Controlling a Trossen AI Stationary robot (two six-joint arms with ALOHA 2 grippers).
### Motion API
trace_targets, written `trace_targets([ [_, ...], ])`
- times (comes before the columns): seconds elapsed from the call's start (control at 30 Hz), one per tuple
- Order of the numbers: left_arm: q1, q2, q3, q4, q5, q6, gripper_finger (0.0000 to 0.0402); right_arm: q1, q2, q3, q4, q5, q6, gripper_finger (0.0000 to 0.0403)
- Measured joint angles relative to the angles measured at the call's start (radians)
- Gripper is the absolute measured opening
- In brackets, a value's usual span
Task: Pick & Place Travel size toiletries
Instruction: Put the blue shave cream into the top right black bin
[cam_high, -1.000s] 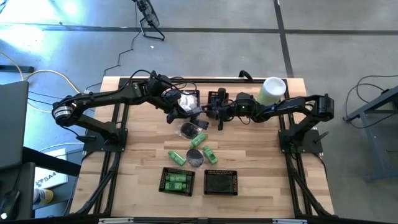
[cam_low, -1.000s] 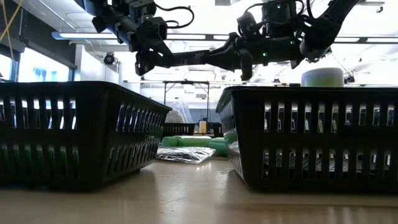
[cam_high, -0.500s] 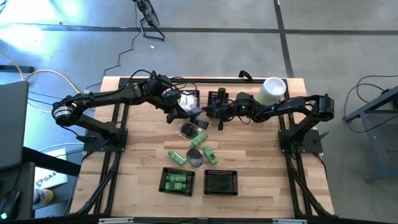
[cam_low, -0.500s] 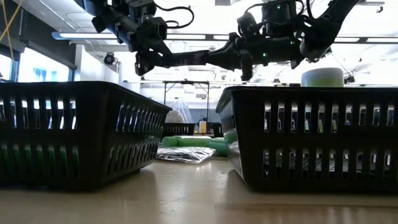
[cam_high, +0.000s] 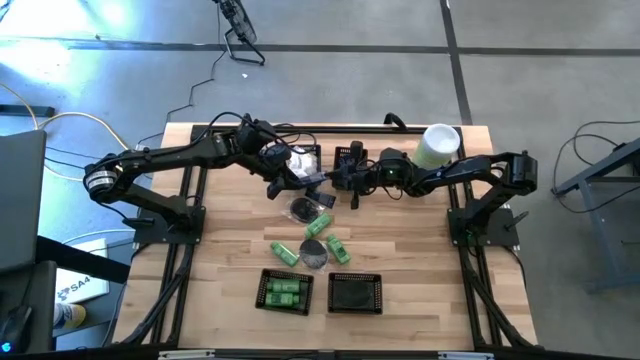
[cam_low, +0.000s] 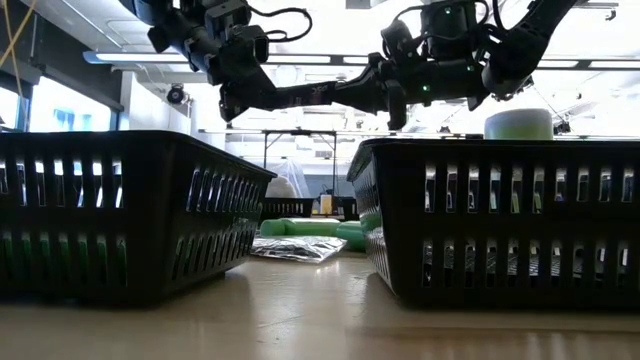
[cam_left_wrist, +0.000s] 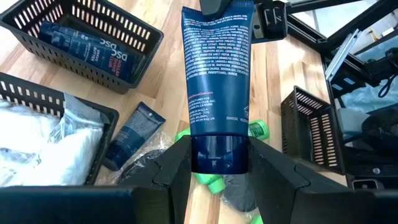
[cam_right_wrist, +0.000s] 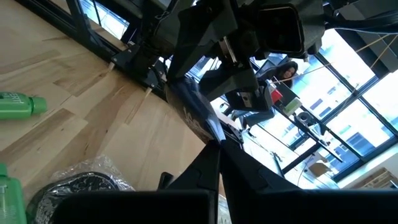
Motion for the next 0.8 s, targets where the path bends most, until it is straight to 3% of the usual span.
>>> trace_targets([
  [0.2,0.0,0.0,0.0,0.002,-0.007,0.003,0.0134,0.0,0.0,0.0,0.0,0.001,0.0,0.0004],
  [0.37,-0.002,0.0,0.0,0.002,-0.08,0.005,0.0134,-0.001,0.0,0.0,-0.007,0.01,0.0,0.0004],
  [0.8,-0.001,0.0,0.0,0.002,-0.106,-0.023,0.0147,-0.001,0.0,0.0,-0.025,0.031,0.001,0.0004],
])
